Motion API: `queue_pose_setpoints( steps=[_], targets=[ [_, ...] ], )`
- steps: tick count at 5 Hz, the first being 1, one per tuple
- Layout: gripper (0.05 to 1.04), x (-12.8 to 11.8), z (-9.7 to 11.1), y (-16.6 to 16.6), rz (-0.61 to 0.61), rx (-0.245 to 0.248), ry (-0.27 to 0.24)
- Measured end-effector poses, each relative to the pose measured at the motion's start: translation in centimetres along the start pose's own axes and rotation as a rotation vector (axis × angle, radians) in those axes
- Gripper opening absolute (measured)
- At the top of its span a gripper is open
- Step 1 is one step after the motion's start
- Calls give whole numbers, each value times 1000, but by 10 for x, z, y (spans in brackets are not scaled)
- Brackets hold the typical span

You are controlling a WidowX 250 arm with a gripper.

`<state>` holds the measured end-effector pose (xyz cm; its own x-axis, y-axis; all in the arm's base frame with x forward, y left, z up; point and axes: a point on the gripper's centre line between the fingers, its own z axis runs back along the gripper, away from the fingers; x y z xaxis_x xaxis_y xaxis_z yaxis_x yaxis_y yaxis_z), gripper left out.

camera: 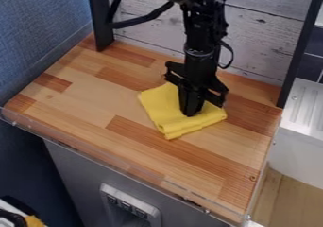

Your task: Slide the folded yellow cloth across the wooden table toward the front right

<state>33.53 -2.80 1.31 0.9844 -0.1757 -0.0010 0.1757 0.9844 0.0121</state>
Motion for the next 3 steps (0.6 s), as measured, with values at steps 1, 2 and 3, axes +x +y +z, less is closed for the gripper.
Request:
queue_pose_setpoints(
  steps=[1, 2, 3],
  targets=[
    [63, -4, -2, -4, 60, -5, -6],
    [63, -7, -3, -10, 102, -9, -3],
    [63, -12, 0, -19, 131, -11, -3]
  ],
)
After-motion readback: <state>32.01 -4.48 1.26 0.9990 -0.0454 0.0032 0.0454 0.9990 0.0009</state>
